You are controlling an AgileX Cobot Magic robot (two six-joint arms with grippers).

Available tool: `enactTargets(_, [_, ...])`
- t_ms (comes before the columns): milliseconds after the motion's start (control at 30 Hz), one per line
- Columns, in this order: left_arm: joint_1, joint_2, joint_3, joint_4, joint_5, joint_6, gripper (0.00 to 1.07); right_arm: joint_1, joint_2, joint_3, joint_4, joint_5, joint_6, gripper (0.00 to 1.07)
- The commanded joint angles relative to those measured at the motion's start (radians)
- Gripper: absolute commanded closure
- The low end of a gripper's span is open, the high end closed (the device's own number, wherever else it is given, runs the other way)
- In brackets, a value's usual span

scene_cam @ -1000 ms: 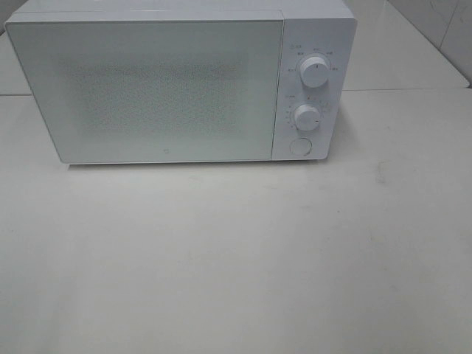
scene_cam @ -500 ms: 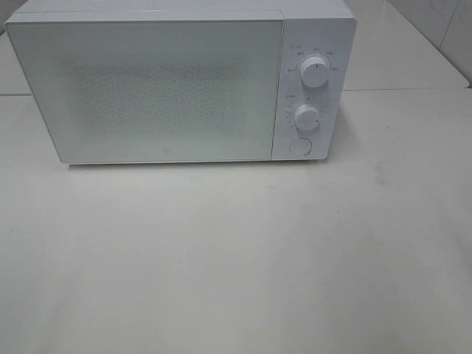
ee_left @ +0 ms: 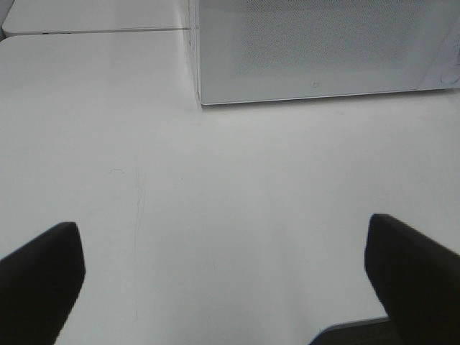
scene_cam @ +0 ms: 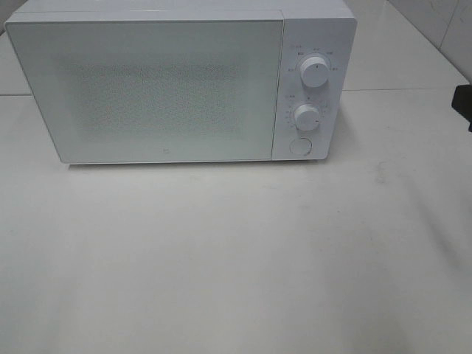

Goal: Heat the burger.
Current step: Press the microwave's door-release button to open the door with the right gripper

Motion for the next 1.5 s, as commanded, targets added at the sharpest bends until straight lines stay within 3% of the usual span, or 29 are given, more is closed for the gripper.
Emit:
enactTargets(33, [0.003,-0.013,0.004,-0.008,-0.002,-0.005,0.09,0.001,0.081,0.036,-0.001,-0.171,0.004,0.36])
enactTargets(267, [0.003,-0.013,0.004,-0.008,-0.002,-0.005,0.09,0.001,0.206,0.057,0.031,-0.334,-0.041,0.36])
enactTargets(500, [0.003,-0.013,0.004,-0.008,-0.002,-0.005,0.09,0.001,0.38,0.127,0.226,-0.633,-0.209,0.36])
enactTargets(700, [0.003,-0.013,0.004,-0.008,-0.002,-0.005,0.09,0.024,0.468,0.133,0.257,-0.715,-0.216,0.36])
enactTargets(1167, [0.003,-0.013,0.004,-0.008,-0.002,-0.005,0.09,0.383,0.718,0.119,0.681,-1.032,-0.368,0.36])
enactTargets(1233, [0.003,-0.013,0.004,-0.008,-0.002,-0.005,0.09,0.478,0.78,0.088,0.777,-1.063,-0.38,0.36])
enactTargets(1500, [0.003,-0.013,0.004,-0.008,-0.002,-0.005,0.09,0.596,0.883,-0.016,0.846,-1.079,-0.416,0.36])
